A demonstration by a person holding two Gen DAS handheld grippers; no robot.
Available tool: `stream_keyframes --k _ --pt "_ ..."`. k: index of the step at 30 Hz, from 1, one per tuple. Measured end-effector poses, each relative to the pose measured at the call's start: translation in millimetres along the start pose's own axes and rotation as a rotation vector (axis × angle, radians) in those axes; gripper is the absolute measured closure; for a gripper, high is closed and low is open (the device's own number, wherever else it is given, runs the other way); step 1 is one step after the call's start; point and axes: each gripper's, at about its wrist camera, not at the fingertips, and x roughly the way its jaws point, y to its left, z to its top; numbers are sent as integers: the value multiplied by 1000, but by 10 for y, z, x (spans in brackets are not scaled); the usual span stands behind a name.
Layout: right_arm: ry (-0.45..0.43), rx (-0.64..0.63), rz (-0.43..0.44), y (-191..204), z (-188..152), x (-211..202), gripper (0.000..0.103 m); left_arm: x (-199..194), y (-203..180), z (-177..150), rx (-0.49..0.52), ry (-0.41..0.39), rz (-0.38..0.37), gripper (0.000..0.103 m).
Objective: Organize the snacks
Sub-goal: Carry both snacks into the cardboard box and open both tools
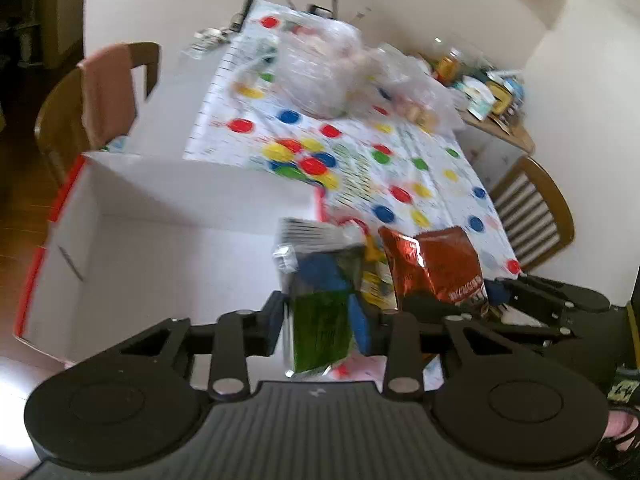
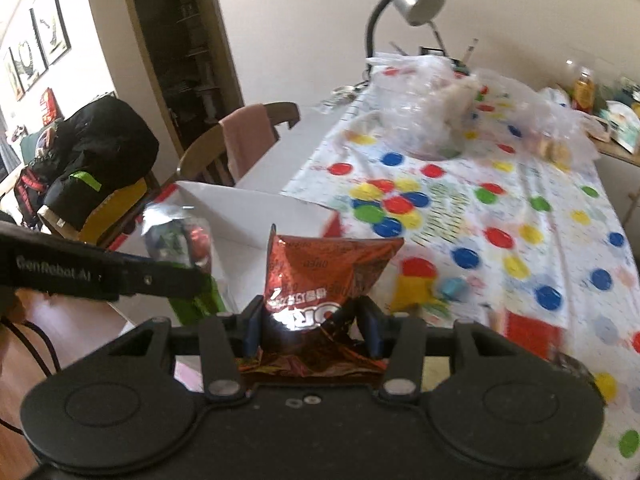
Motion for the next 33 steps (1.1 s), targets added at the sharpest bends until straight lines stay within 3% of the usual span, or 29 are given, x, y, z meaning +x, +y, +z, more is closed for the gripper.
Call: stream_keyframes --k 10,18,22,30,33 --pt "121 -65 31 566 121 938 56 280 908 54 -76 51 108 71" --pt "225 -172 18 927 25 1468 56 366 1156 -137 -102 81 127 71" --pt "237 -172 21 948 -11 1516 56 361 1179 -193 -98 74 124 71" --pt "189 -153 32 919 15 1315 39 272 1112 -244 -66 47 131 70" --pt "170 -128 36 870 33 1174 38 195 1047 -260 -49 21 131 64"
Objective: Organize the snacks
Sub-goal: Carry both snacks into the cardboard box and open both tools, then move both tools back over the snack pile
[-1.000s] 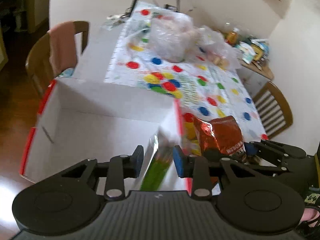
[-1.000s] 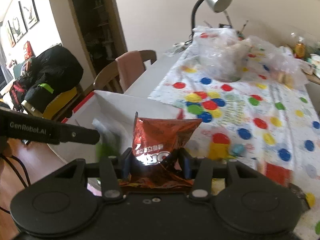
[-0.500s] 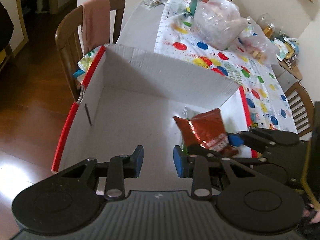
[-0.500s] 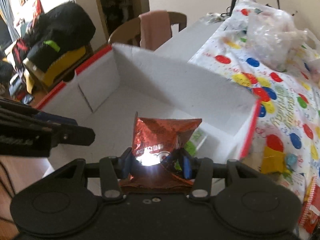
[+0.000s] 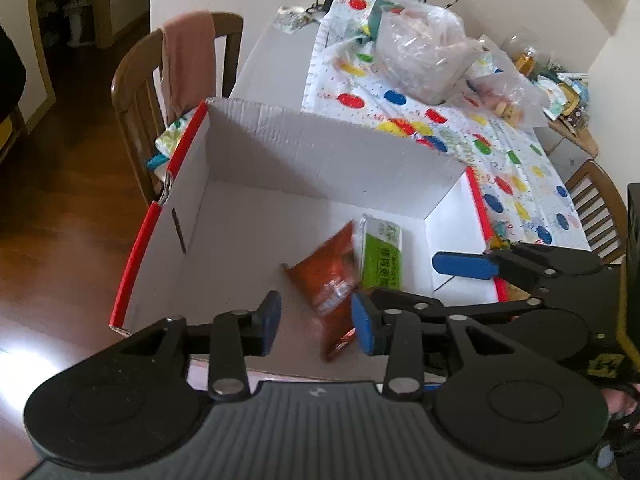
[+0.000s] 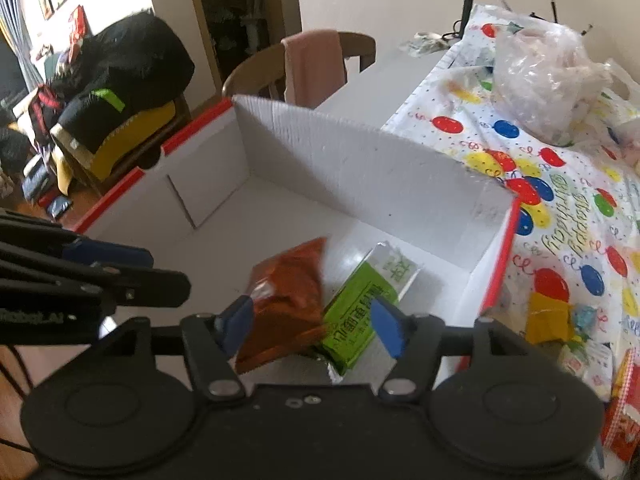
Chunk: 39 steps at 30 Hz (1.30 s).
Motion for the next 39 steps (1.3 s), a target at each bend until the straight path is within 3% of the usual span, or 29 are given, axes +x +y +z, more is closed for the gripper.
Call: stream_keyframes --k 3,7,12,16,21,26,39 --pt "-22 23 1 -48 -23 -150 37 -77 -63 -4 18 -25 -3 62" --pt "-48 58 -13 -136 -76 -335 31 -196 -160 -19 39 -62 -9 49" --pt "-87 87 -32 -253 -144 -601 26 -345 -343 -23 83 -107 -27 48" --pt "-119 113 -46 -366 -222 -802 21 -470 -514 -46 117 -150 -49 35" --pt "-157 143 -67 -519 -353 -1039 17 -560 -769 -72 159 -183 -86 34" --pt "-182 185 -85 -728 -506 -1230 12 -609 -1037 -114 195 -214 -113 25" --pt "-220 297 -106 -1463 -1060 -1667 0 -349 -1737 -257 232 -192 -153 18"
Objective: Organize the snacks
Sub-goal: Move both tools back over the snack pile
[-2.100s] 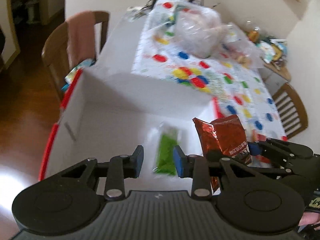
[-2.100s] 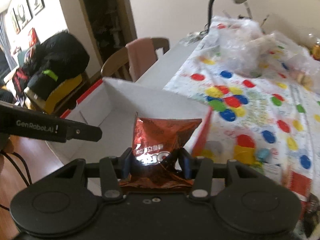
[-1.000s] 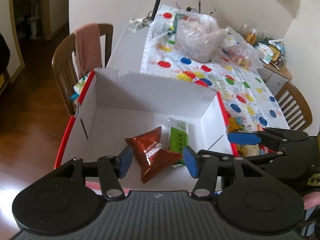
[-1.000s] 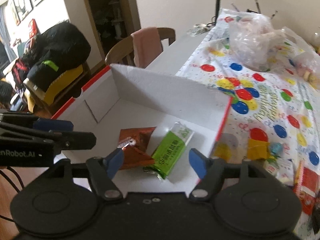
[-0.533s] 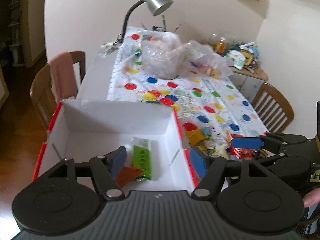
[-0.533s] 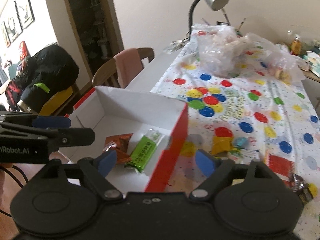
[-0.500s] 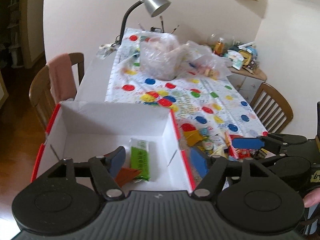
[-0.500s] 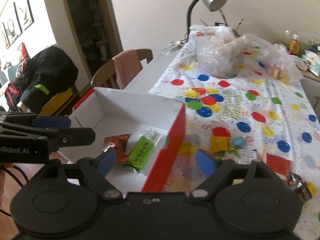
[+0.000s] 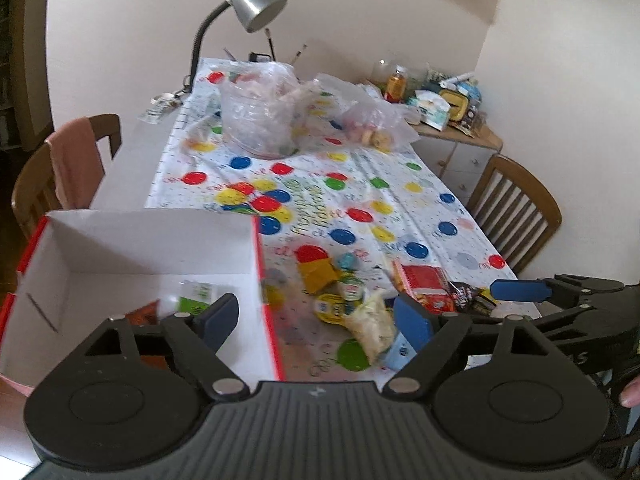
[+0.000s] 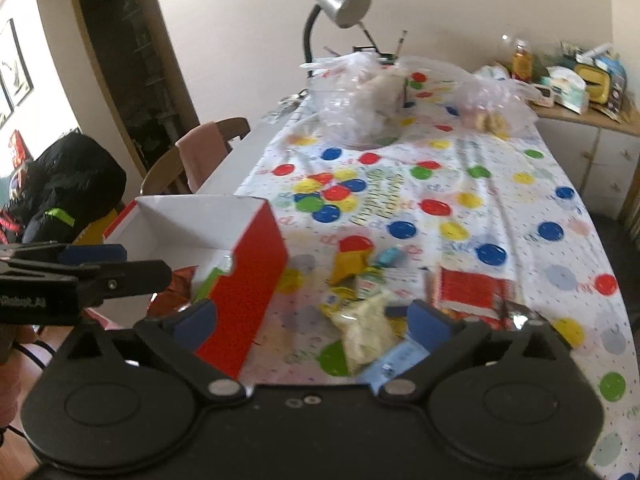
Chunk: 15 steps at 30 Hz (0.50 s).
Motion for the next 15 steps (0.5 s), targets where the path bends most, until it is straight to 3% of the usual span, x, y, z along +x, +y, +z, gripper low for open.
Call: stream_keyframes --k 7,10,15 --pt "9 -9 -3 -430 -120 -162 0 260 -358 -86 -9 31 -17 17" --pt "22 -9 -2 -633 -164 -192 0 390 -490 -142 -4 49 -12 7" --pt "44 -26 -37 -930 -219 -156 0 616 -641 -199 -34 75 -12 1"
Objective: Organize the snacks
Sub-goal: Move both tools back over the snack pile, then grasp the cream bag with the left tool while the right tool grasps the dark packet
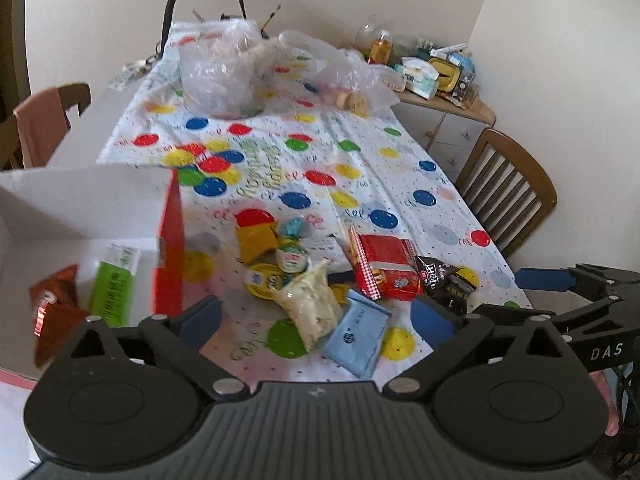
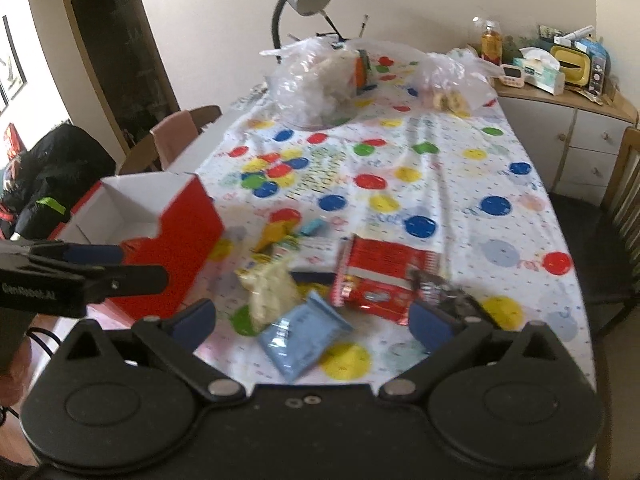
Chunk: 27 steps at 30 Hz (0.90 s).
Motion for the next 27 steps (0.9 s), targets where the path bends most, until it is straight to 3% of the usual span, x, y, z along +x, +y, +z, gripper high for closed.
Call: stream_keyframes --k 9,19,27 --pt "50 12 -94 -584 -39 399 0 588 -149 31 -74 79 134 1" --pt "120 -73 -70 -887 63 898 5 1112 -163 52 -123 149 269 1" --pt "174 -98 -41 -1032 103 1197 22 1378 -134 76 -183 211 298 2"
